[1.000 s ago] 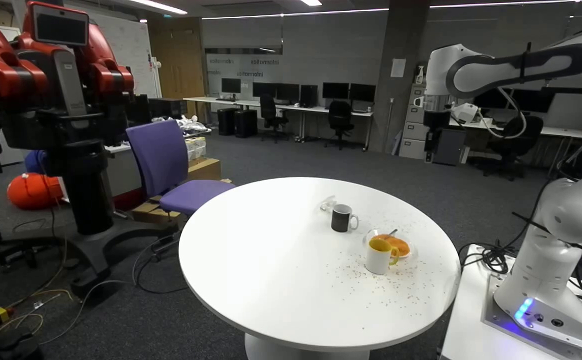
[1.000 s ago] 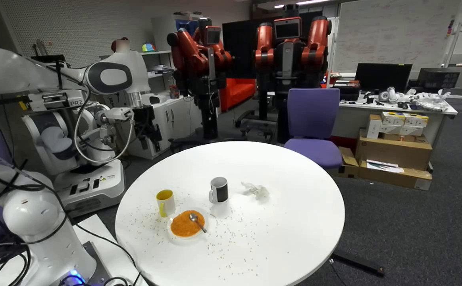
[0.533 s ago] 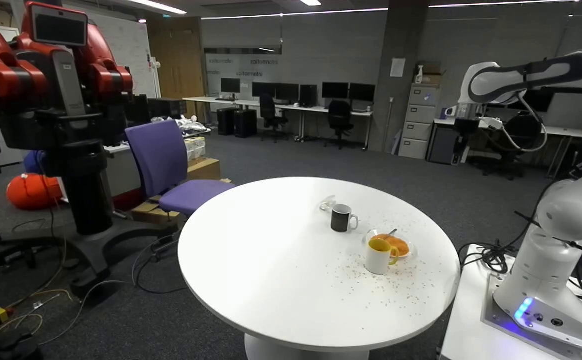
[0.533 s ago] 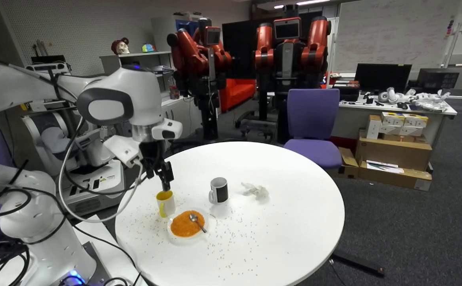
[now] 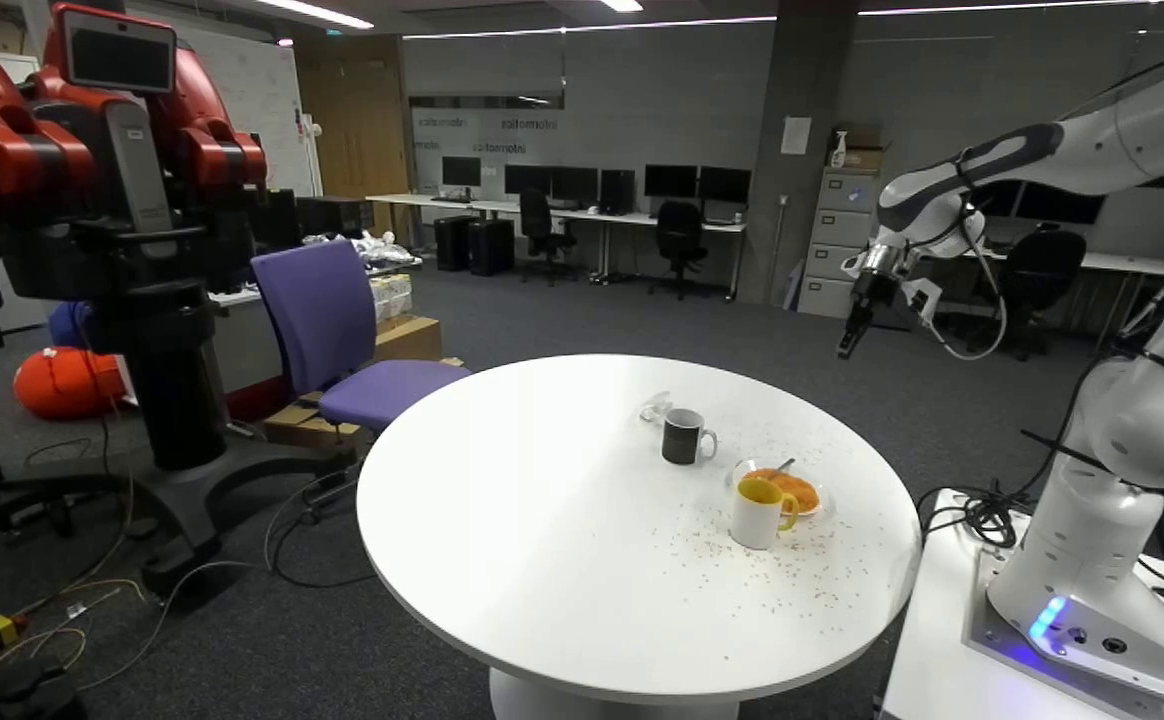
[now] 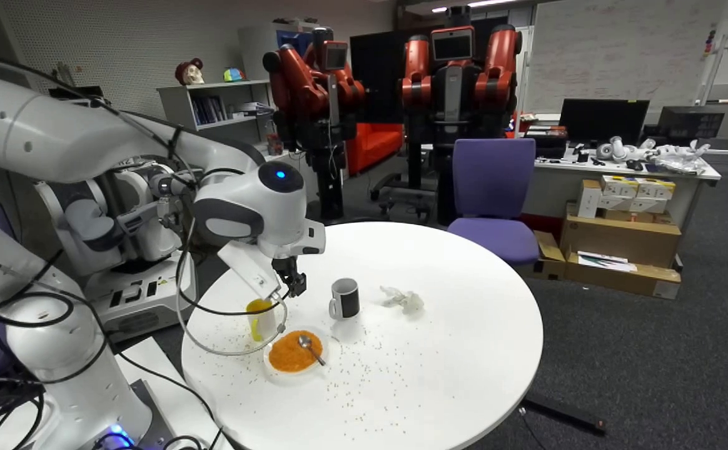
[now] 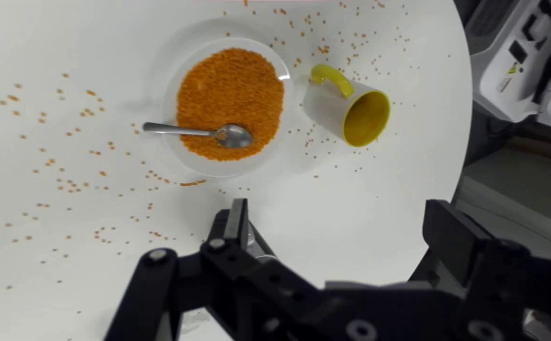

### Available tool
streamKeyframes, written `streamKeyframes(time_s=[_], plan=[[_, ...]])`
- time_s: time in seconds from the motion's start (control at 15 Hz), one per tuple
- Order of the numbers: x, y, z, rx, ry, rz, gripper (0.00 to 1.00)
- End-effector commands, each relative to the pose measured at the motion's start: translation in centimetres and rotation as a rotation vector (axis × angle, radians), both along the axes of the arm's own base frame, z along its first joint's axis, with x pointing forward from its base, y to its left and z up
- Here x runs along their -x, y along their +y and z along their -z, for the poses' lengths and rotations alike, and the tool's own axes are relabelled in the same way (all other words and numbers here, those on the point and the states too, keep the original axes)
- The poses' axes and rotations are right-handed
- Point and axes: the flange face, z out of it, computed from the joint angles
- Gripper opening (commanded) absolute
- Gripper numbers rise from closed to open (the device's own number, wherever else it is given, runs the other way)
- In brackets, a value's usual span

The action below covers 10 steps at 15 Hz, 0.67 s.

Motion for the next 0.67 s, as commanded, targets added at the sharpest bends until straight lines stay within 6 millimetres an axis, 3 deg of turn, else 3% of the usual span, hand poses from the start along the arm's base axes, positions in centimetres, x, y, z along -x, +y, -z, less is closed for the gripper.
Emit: streamKeyframes(time_s=[0.0,0.27,0.6], plan=[[-4.3,2.3,4.6,-0.081,0.046,-0.038,1.0],[-5.5,4.2,7.3,-0.103,0.117,-0.054,1.0],[-5.5,5.0,8.2,-0.083,0.143,-0.063,1.0]])
